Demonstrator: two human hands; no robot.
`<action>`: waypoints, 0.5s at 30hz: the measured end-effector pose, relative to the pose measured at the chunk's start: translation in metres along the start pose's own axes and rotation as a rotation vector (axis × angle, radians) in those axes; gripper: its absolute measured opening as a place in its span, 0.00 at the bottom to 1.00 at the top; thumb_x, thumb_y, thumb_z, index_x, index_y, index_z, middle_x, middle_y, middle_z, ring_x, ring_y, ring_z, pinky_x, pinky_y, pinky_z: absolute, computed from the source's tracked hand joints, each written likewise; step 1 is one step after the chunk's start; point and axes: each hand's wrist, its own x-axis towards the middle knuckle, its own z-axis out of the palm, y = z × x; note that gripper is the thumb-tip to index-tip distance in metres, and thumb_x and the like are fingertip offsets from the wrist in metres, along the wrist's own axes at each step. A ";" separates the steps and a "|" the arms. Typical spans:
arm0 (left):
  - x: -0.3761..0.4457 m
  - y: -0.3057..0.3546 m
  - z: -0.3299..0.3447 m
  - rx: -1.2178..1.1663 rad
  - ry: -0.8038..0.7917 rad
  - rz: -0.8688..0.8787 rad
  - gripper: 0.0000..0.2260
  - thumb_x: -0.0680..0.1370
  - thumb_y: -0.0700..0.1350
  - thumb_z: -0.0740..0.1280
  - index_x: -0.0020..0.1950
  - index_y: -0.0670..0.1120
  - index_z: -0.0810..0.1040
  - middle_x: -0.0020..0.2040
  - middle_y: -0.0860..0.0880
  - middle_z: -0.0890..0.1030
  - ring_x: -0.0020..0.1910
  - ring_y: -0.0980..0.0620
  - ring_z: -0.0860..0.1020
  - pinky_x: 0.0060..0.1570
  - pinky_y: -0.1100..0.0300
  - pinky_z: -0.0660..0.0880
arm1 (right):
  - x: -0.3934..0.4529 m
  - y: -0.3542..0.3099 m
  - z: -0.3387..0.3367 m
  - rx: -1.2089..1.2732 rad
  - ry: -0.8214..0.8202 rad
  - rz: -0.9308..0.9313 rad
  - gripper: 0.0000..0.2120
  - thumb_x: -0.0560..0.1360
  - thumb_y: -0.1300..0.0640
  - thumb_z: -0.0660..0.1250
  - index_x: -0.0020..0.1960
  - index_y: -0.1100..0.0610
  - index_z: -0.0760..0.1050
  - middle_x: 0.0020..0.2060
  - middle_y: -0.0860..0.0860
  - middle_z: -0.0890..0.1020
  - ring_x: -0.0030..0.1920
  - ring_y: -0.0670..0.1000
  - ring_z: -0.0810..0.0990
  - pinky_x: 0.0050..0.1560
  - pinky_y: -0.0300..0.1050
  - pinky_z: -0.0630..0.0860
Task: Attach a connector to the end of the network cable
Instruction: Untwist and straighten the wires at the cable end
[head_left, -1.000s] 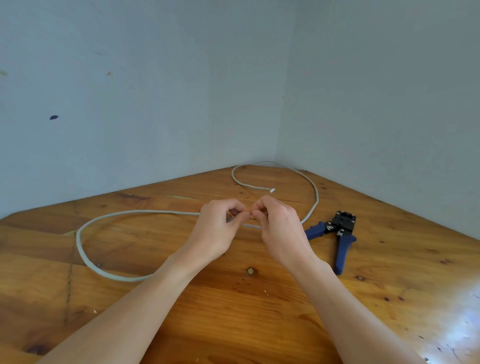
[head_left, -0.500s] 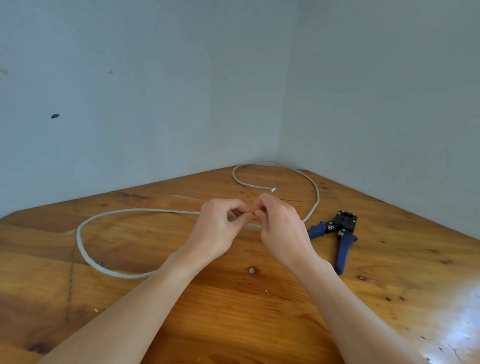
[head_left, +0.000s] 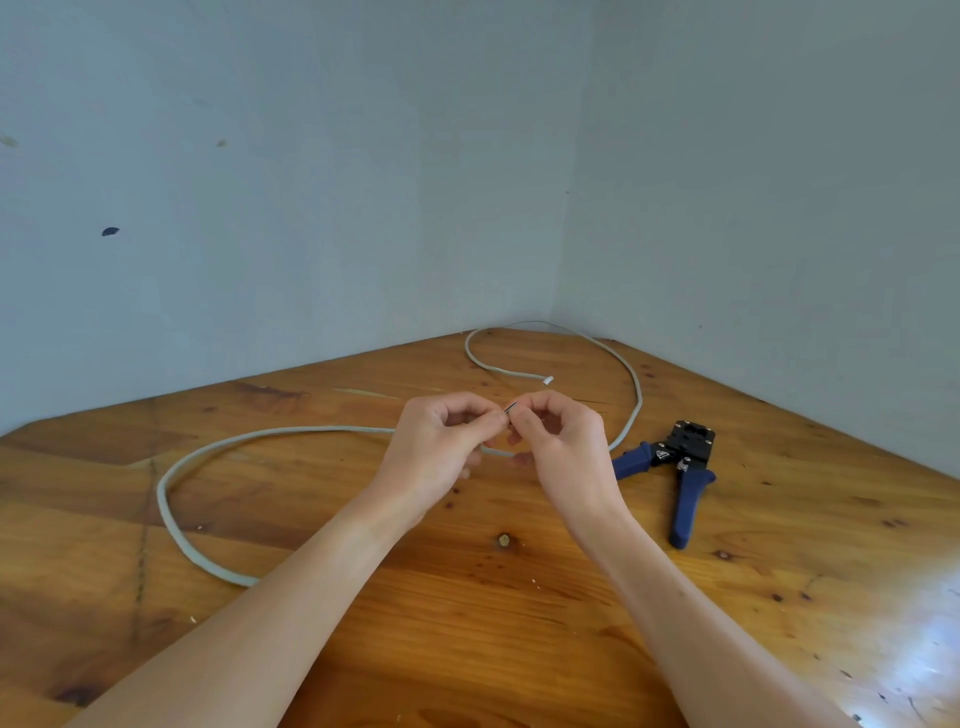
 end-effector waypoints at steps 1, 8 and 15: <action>0.000 0.000 0.000 0.004 0.000 0.003 0.06 0.78 0.45 0.72 0.42 0.50 0.86 0.31 0.55 0.79 0.26 0.59 0.71 0.27 0.65 0.69 | 0.000 0.001 0.000 -0.002 0.017 0.004 0.06 0.80 0.60 0.67 0.49 0.58 0.82 0.42 0.55 0.85 0.42 0.46 0.82 0.38 0.39 0.81; 0.000 -0.002 0.000 0.091 0.030 0.066 0.05 0.78 0.45 0.72 0.43 0.50 0.86 0.34 0.55 0.82 0.26 0.59 0.72 0.29 0.67 0.70 | 0.000 0.001 -0.001 -0.053 0.055 -0.022 0.05 0.79 0.58 0.69 0.47 0.55 0.83 0.41 0.50 0.85 0.43 0.47 0.83 0.40 0.43 0.83; 0.001 -0.003 -0.001 0.305 0.042 0.165 0.06 0.77 0.44 0.72 0.42 0.51 0.86 0.40 0.54 0.84 0.38 0.58 0.81 0.39 0.69 0.73 | 0.003 -0.001 -0.008 -0.281 -0.012 -0.094 0.05 0.78 0.59 0.70 0.47 0.51 0.83 0.42 0.43 0.83 0.48 0.43 0.79 0.48 0.38 0.75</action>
